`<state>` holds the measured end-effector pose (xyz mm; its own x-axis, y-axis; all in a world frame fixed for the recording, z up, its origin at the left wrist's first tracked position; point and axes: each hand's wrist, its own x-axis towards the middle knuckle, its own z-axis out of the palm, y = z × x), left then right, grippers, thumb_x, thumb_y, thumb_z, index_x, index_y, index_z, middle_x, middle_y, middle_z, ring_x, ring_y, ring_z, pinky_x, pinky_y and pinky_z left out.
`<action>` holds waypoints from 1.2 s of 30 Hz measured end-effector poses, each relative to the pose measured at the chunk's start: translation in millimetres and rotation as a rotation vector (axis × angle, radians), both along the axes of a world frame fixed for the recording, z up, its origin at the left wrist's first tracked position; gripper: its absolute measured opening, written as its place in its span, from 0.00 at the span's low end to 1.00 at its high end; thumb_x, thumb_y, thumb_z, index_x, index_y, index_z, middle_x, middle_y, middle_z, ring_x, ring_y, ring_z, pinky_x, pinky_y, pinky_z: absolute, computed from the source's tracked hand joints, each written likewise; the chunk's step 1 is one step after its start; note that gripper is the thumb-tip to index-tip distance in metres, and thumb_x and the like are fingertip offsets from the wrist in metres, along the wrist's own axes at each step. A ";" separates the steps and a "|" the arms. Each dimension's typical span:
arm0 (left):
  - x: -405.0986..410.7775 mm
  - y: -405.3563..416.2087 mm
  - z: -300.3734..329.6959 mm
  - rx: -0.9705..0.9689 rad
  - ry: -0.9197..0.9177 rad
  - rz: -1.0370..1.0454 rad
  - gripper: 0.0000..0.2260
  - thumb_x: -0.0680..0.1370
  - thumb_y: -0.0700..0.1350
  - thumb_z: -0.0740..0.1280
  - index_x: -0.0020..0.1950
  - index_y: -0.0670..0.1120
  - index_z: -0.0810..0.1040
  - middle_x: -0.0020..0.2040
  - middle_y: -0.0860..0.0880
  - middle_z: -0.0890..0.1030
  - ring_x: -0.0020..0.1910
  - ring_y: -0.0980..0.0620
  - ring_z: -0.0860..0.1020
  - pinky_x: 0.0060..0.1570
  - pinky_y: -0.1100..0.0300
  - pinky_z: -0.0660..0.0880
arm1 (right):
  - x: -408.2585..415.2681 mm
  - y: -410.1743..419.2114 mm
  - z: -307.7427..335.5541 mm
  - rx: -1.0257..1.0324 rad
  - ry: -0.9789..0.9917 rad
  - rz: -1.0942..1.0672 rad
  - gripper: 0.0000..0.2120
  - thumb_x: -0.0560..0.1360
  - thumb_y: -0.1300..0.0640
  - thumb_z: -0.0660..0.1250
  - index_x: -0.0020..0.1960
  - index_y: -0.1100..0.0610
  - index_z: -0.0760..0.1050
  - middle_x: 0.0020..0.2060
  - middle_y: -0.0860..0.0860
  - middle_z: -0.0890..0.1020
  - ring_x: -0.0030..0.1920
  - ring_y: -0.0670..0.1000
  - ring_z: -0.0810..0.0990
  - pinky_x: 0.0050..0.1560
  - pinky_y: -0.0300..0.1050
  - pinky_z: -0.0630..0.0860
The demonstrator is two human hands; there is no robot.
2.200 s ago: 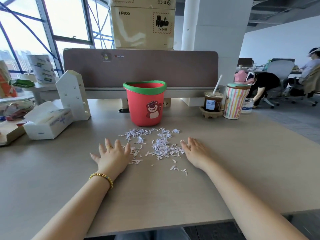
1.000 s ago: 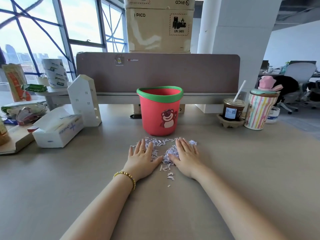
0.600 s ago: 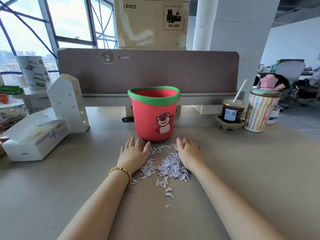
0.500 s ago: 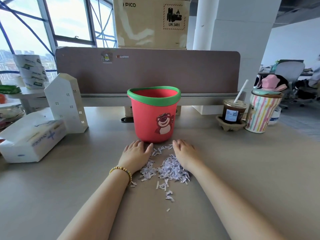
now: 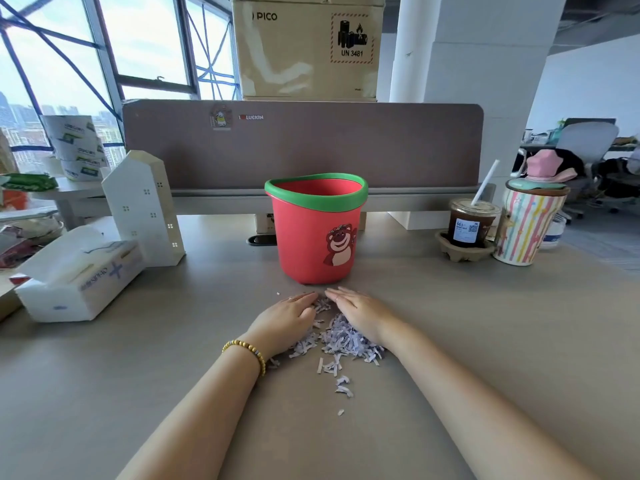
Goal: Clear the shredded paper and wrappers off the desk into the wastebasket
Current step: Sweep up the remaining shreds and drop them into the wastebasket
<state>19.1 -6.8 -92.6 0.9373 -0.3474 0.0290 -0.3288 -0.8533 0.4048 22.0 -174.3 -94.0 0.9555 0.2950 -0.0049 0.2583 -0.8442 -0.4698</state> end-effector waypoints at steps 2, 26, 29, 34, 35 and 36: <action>-7.2 0.4 -1.3 -0.003 0.010 -0.034 0.22 0.80 0.45 0.50 0.75 0.52 0.58 0.76 0.52 0.61 0.74 0.53 0.61 0.71 0.60 0.58 | -7.0 1.7 -0.9 -0.005 0.005 0.022 0.22 0.82 0.54 0.42 0.75 0.52 0.57 0.76 0.46 0.59 0.76 0.45 0.55 0.76 0.42 0.49; -38.9 -6.9 2.3 -0.048 0.048 -0.001 0.20 0.81 0.48 0.49 0.73 0.52 0.61 0.75 0.52 0.63 0.73 0.52 0.62 0.71 0.59 0.58 | -40.1 6.3 1.9 0.213 0.040 -0.148 0.21 0.82 0.54 0.45 0.74 0.55 0.60 0.75 0.49 0.61 0.75 0.47 0.57 0.73 0.39 0.52; -59.0 -11.3 4.1 -0.125 0.066 0.009 0.19 0.81 0.48 0.51 0.73 0.50 0.62 0.74 0.48 0.66 0.72 0.50 0.64 0.69 0.59 0.61 | -52.5 6.4 2.0 0.271 0.052 -0.149 0.21 0.82 0.53 0.47 0.73 0.55 0.63 0.74 0.49 0.63 0.75 0.47 0.60 0.74 0.41 0.54; -76.8 -0.7 6.3 -0.112 0.120 0.018 0.31 0.77 0.60 0.59 0.76 0.51 0.53 0.78 0.47 0.54 0.77 0.48 0.51 0.75 0.55 0.50 | -75.3 -2.6 -1.5 0.569 -0.019 -0.253 0.20 0.81 0.55 0.54 0.72 0.57 0.63 0.72 0.52 0.67 0.72 0.50 0.64 0.71 0.41 0.58; -80.6 1.4 4.5 -0.046 0.111 0.026 0.34 0.75 0.63 0.60 0.76 0.52 0.50 0.78 0.47 0.50 0.77 0.48 0.46 0.76 0.54 0.47 | -78.8 -4.9 -1.1 0.573 -0.016 -0.252 0.21 0.81 0.56 0.55 0.73 0.56 0.61 0.73 0.53 0.65 0.73 0.50 0.64 0.72 0.42 0.58; -83.7 2.5 2.5 0.002 0.093 0.030 0.37 0.73 0.65 0.60 0.76 0.53 0.49 0.78 0.47 0.48 0.77 0.48 0.44 0.76 0.53 0.45 | -82.4 -6.6 0.2 0.554 0.007 -0.235 0.23 0.80 0.55 0.57 0.74 0.56 0.59 0.74 0.53 0.64 0.73 0.50 0.63 0.72 0.43 0.58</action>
<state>-64.5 -4.3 -90.1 0.9457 -0.3195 -0.0595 -0.2645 -0.8630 0.4305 -60.4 -180.9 -93.8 0.9959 0.0362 0.0827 0.0896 -0.5072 -0.8571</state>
